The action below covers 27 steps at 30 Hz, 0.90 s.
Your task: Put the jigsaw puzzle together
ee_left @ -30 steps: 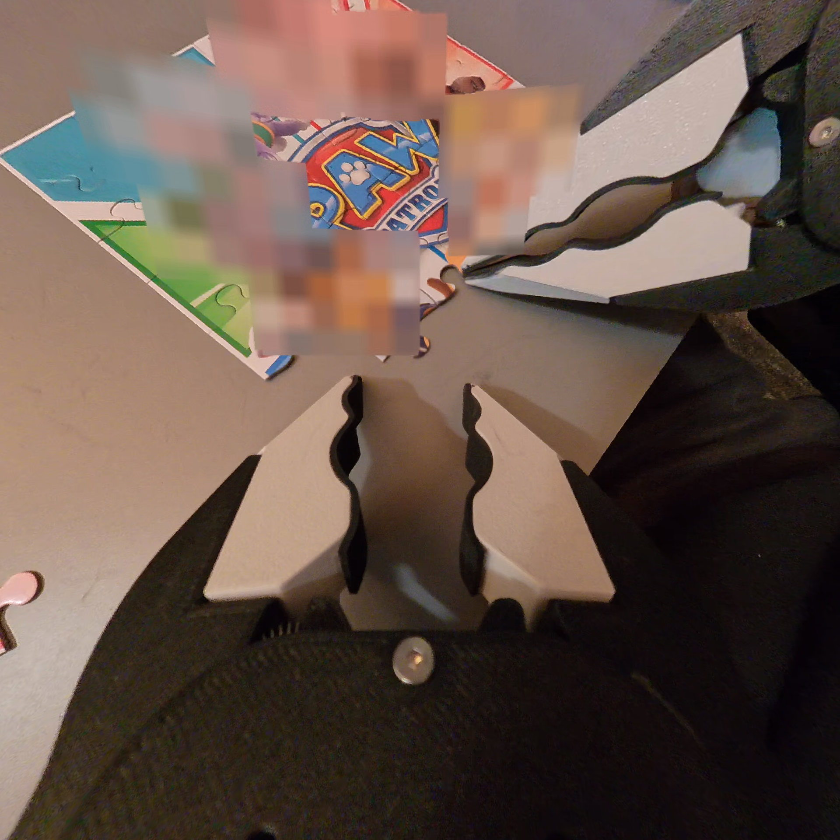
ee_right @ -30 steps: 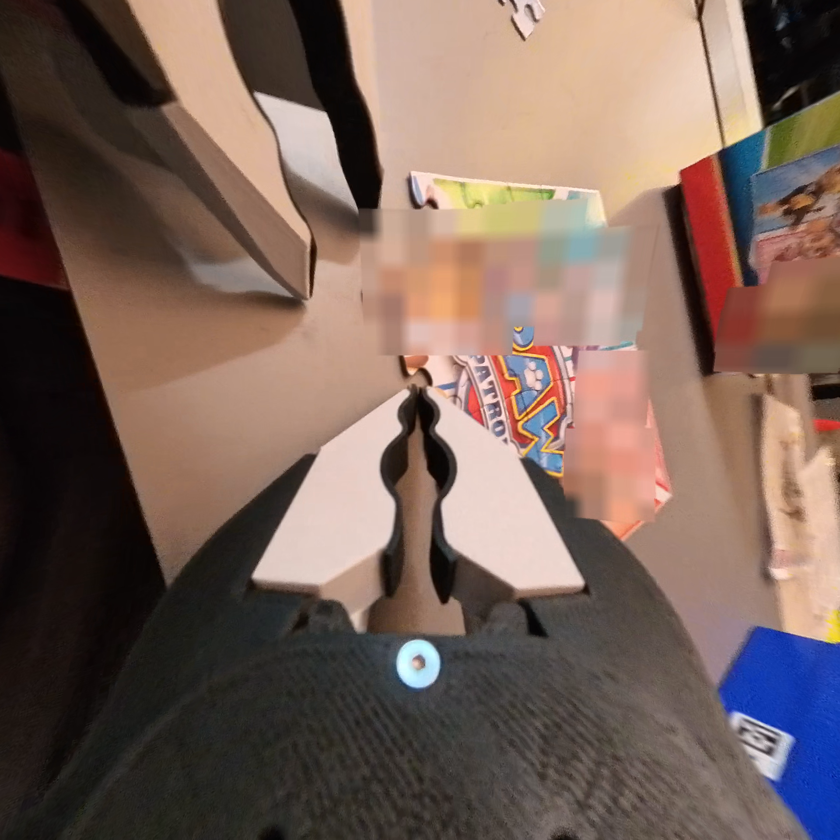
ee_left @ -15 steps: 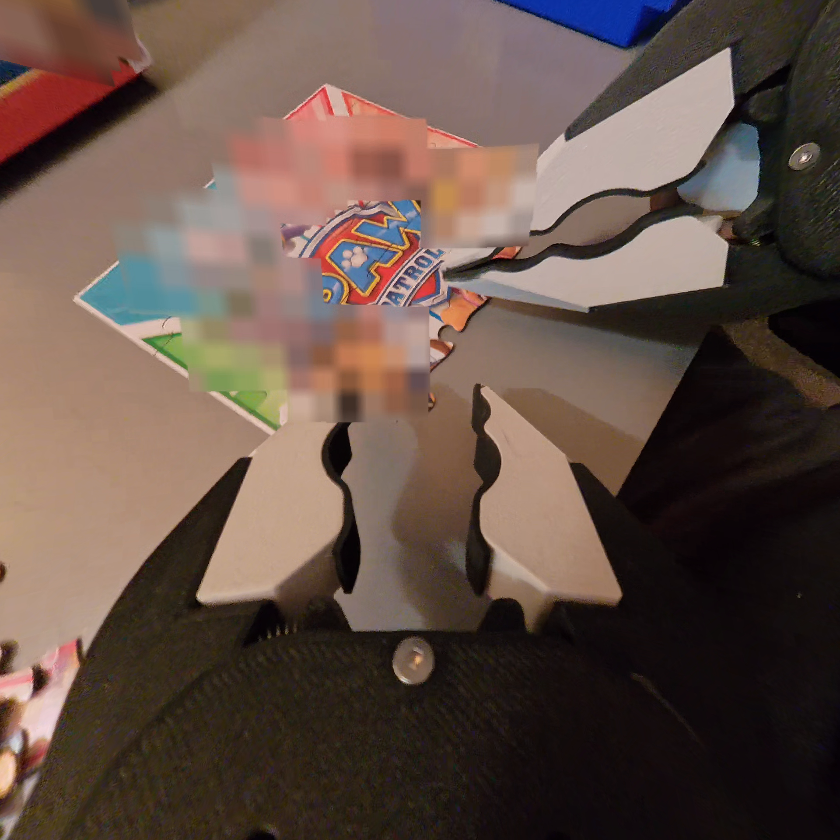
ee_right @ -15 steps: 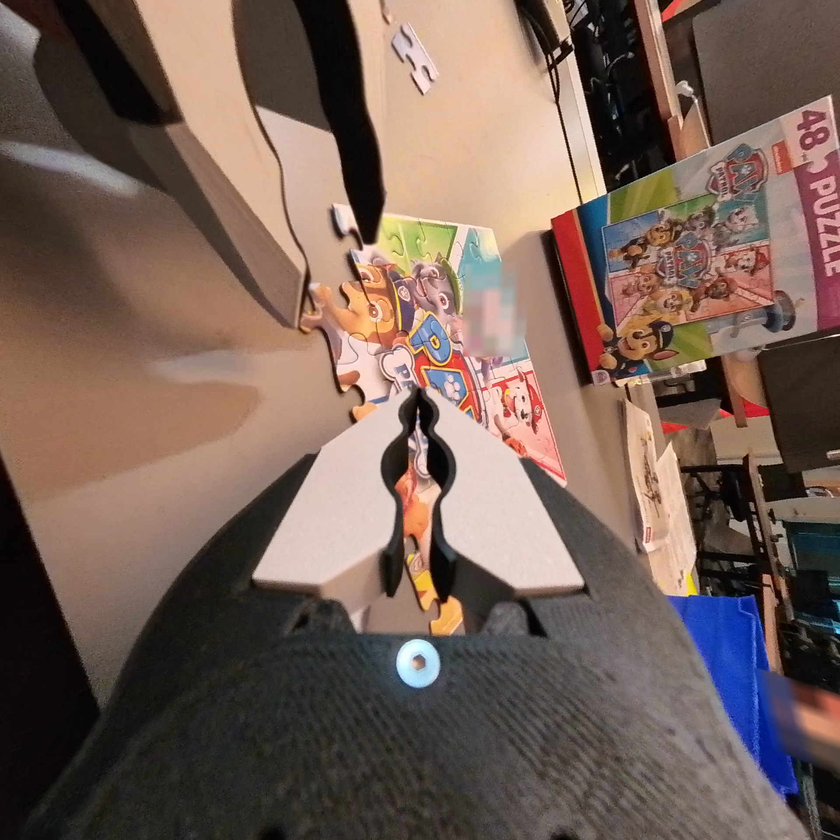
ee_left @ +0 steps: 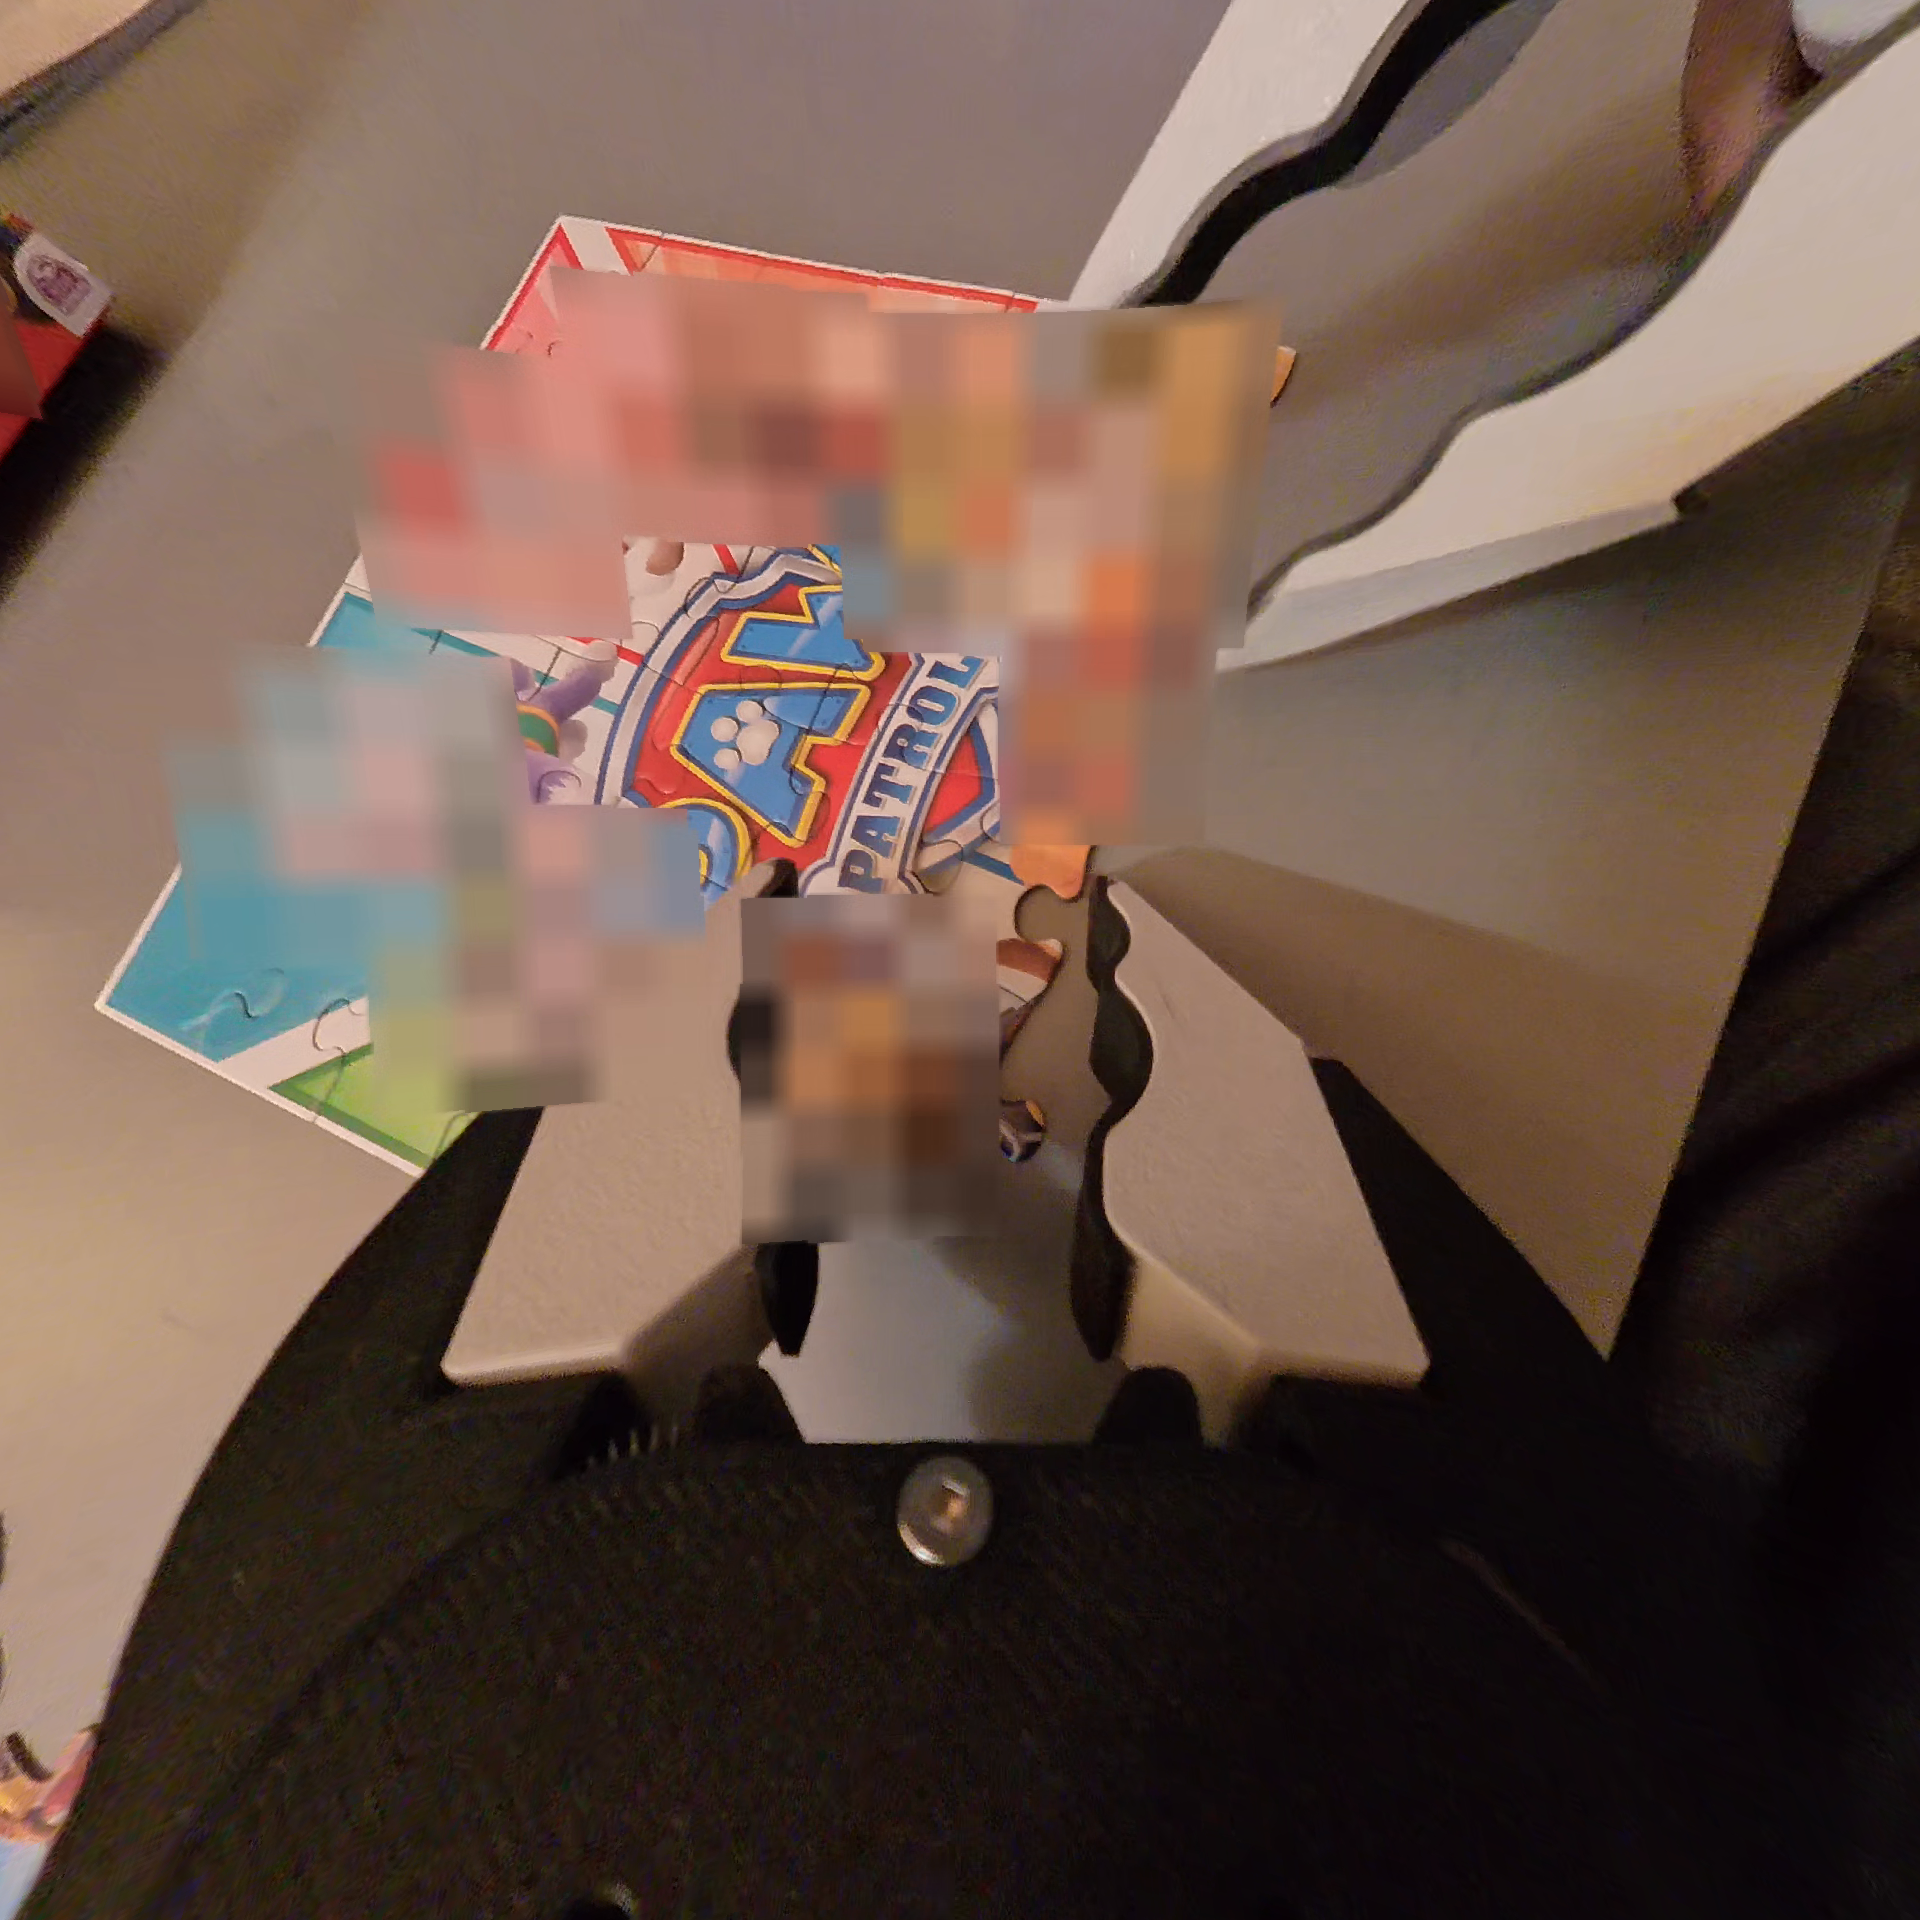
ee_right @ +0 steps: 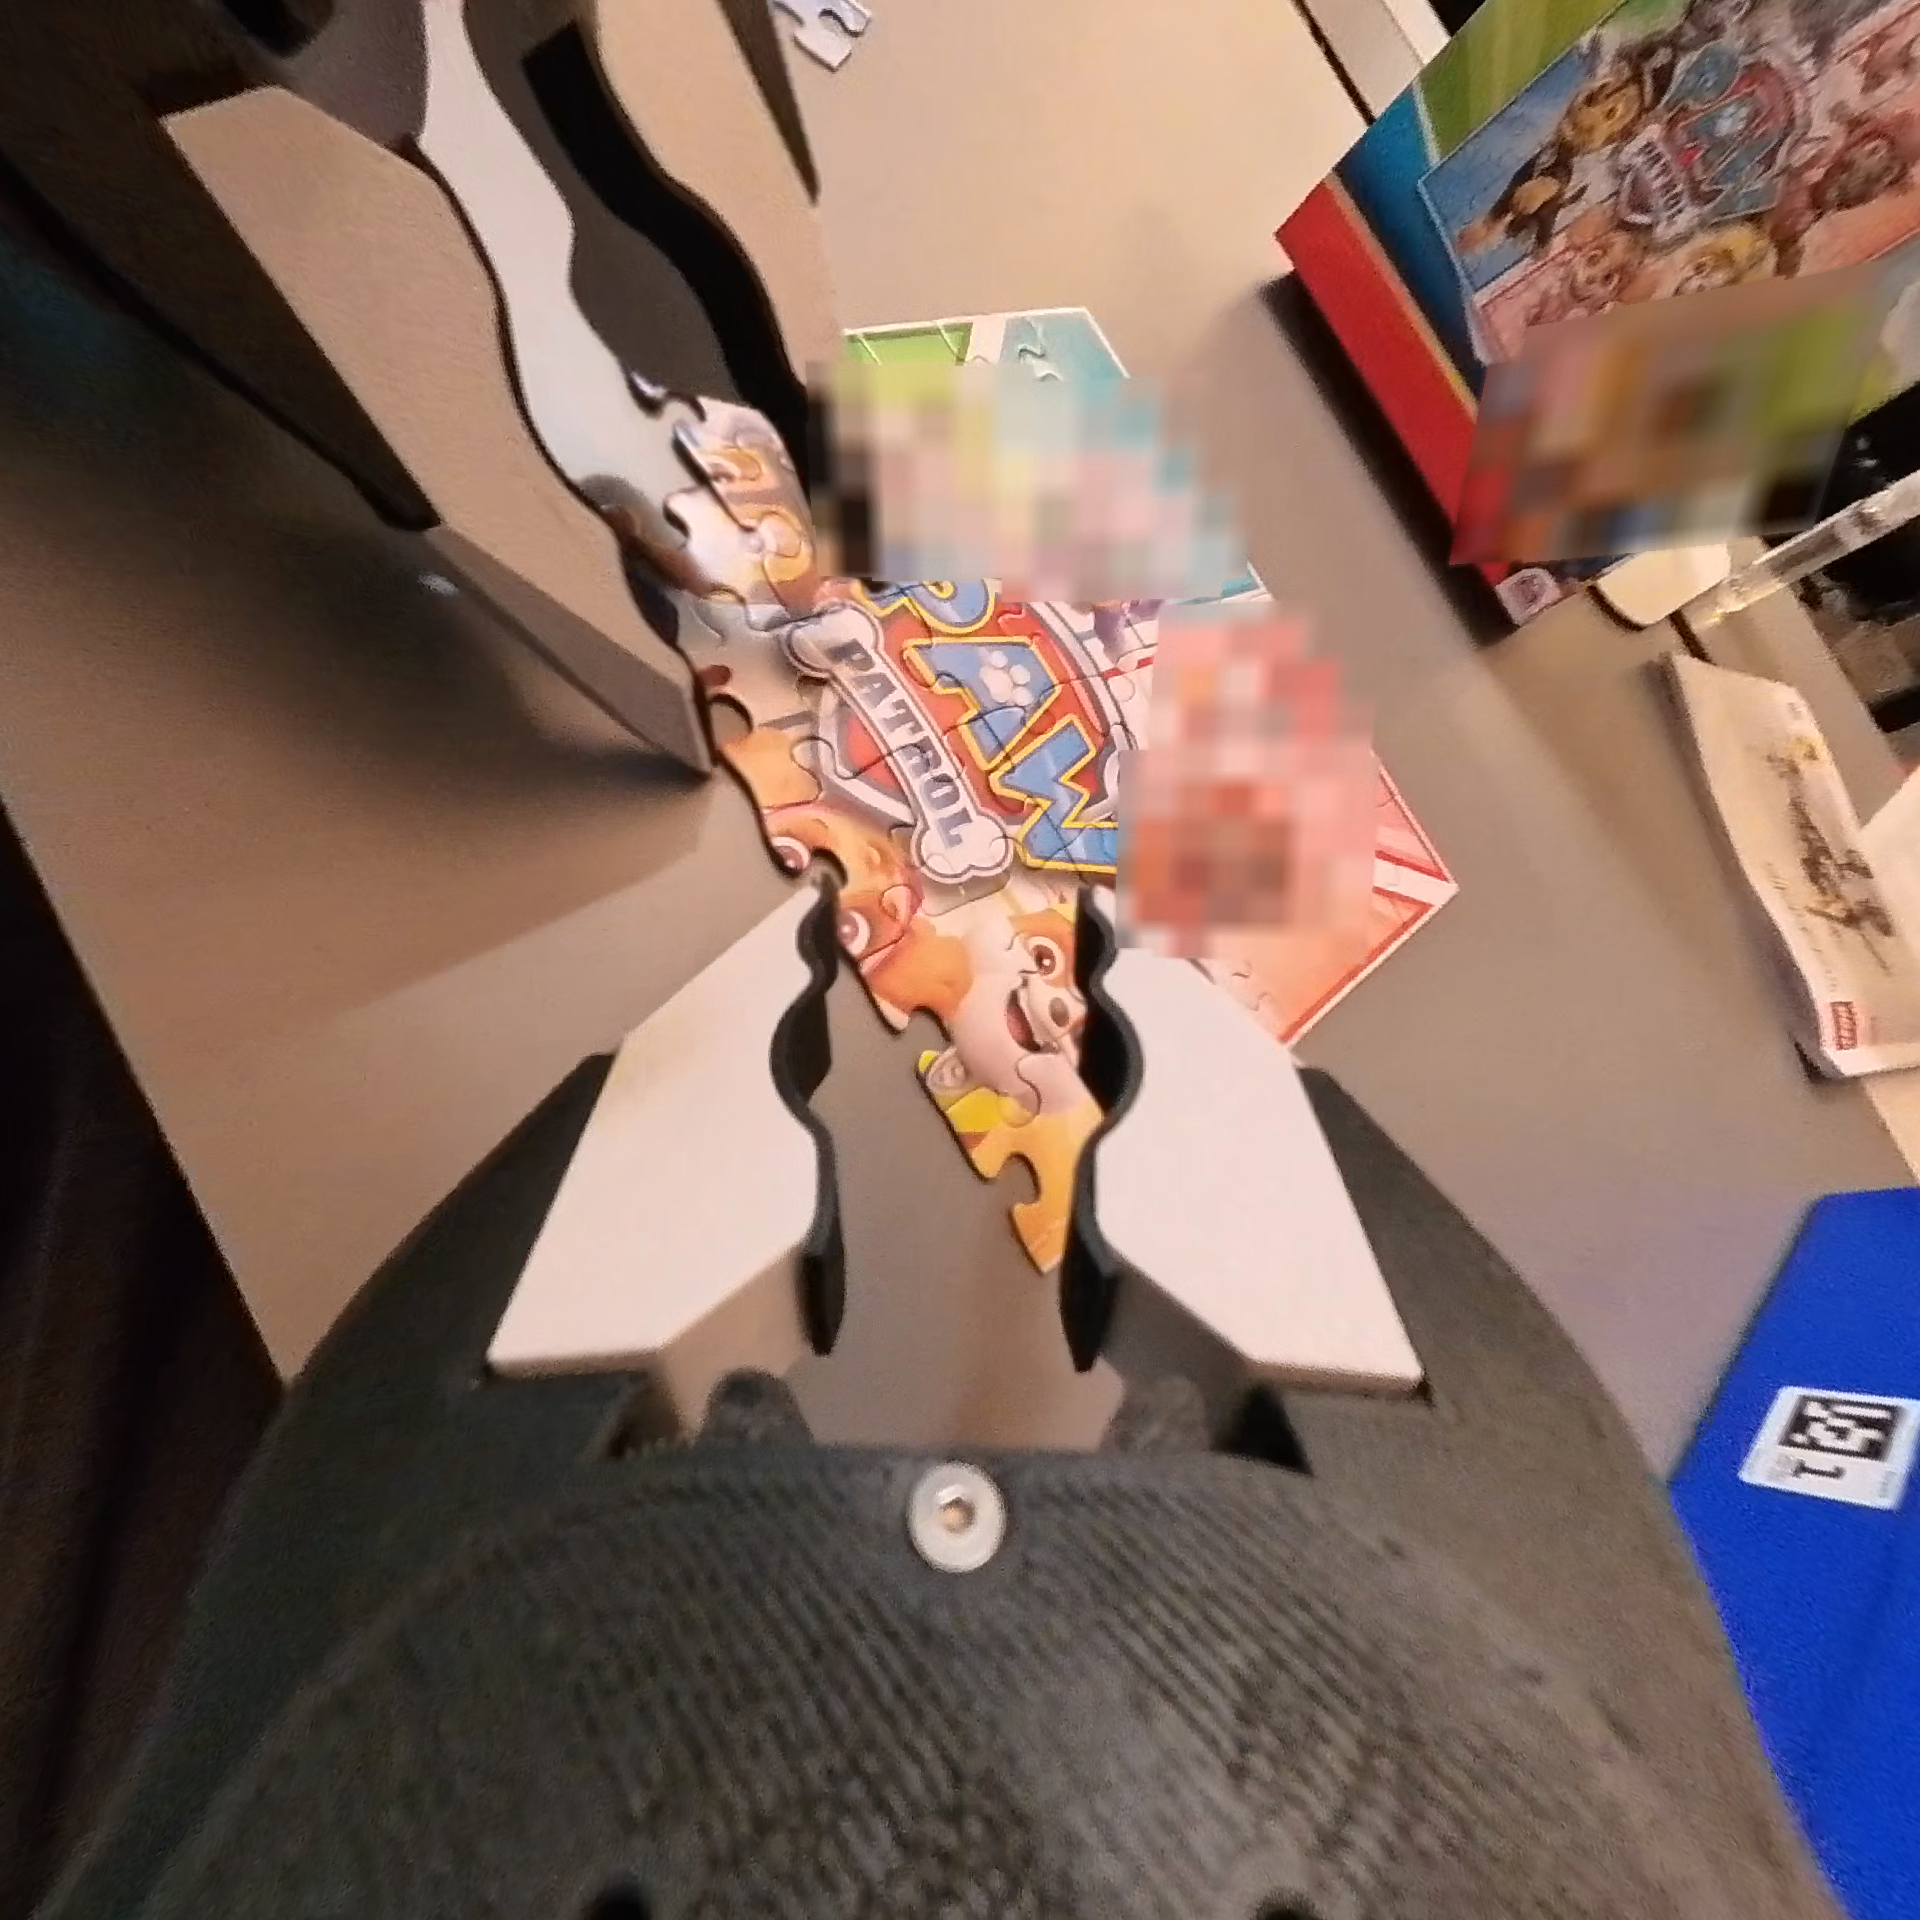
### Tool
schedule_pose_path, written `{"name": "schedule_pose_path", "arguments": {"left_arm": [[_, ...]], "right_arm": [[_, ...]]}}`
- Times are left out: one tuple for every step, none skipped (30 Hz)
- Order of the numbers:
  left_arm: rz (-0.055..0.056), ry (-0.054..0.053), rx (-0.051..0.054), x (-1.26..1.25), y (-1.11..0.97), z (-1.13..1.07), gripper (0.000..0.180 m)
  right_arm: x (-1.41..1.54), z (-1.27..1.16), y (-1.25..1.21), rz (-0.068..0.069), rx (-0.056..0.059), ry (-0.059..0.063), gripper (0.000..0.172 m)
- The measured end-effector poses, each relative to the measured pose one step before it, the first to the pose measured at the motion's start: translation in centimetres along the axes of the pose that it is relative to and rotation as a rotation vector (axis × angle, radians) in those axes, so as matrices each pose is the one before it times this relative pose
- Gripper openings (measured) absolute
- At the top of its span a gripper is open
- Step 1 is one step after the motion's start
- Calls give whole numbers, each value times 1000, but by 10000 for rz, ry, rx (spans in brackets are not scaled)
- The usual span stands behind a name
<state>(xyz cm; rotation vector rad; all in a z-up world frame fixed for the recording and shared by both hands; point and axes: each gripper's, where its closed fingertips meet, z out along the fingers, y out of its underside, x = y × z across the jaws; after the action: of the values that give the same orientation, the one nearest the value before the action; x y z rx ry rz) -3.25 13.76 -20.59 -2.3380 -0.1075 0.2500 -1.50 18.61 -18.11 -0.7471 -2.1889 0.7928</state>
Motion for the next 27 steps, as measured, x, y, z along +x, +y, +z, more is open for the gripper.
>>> {"name": "schedule_pose_path", "arguments": {"left_arm": [[86, -36, -35, -134, -22, 53, 53], [88, 41, -12, 24, -40, 29, 51], [65, -21, -3, -27, -25, 31, 48], [55, -94, 26, -100, -46, 10, 43], [97, -137, 54, -134, -73, 0, 40], [132, -146, 67, -119, -103, -28, 38], [118, -120, 69, -86, -129, -32, 37], [92, -79, 76, -35, -161, -29, 35], [70, -57, 67, -16, -161, -14, 33], [56, -53, 48, -34, -138, 4, 32], [38, -36, 31, -36, -112, 4, 31], [22, -21, 35, -37, -115, 2, 31], [-3, -6, 34, -51, -109, 2, 31], [-28, 6, 42, -62, -116, -9, 31], [-49, 19, 52, -41, -103, -13, 30], [-64, 20, 57, -67, -103, -36, 30], [-75, 33, 53, -52, -70, -52, 30], [-87, 55, 49, -36, -44, -72, 30], [-76, 85, 64, 8, -29, -113, 32], [-57, 120, 80, 52, -18, -167, 35], [-92, 94, 98, -29, 10, -202, 38], [-145, 101, 135, -68, 16, -216, 41], [-207, 141, 148, -55, 14, -189, 44], [-249, 172, 92, -38, 94, -125, 45], [-257, 140, -17, -113, 230, -27, 47], [-227, 97, -110, -130, 343, 50, 49], [-163, 40, -167, -142, 405, 105, 50]], "right_arm": [[-240, 152, 14, 26, -2, -119, 46], [-226, 174, -3, 8, -17, -103, 46], [-242, 217, 0, -17, -24, -98, 47], [-255, 229, 18, -39, -41, -100, 48], [-239, 249, 29, -58, -56, -85, 49], [-216, 260, 23, -90, -59, -53, 50], [-144, 263, -16, -126, -51, -4, 51], [-51, 233, -112, -154, -19, 54, 50], [-2, 200, -292, -181, 46, 83, 50], [2, 223, -242, -217, -6, 74, 49], [90, 235, -213, -241, -39, 111, 48], [179, 245, -164, -253, -72, 150, 47], [174, 264, -116, -265, -85, 134, 45], [172, 261, -103, -279, -85, 132, 42], [240, 263, -68, -311, -93, 179, 38], [261, 242, -105, -341, -71, 210, 32], [141, 221, -183, -336, -20, 161, 30], [117, 121, -184, -320, -5, 178, 21], [173, 9, -164, -329, 15, 271, 8], [200, -90, -133, -330, 35, 327, 2], [167, -152, -23, -303, 4, 289, 1], [147, -186, 37, -223, -6, 247, 0], [142, -205, 31, -120, 25, 207, 0], [190, -210, -31, -5, 81, 188, 0], [199, -221, -93, 109, 139, 151, 0], [178, -196, -142, 214, 176, 90, 0], [186, -191, -164, 297, 190, 48, 0]]}}
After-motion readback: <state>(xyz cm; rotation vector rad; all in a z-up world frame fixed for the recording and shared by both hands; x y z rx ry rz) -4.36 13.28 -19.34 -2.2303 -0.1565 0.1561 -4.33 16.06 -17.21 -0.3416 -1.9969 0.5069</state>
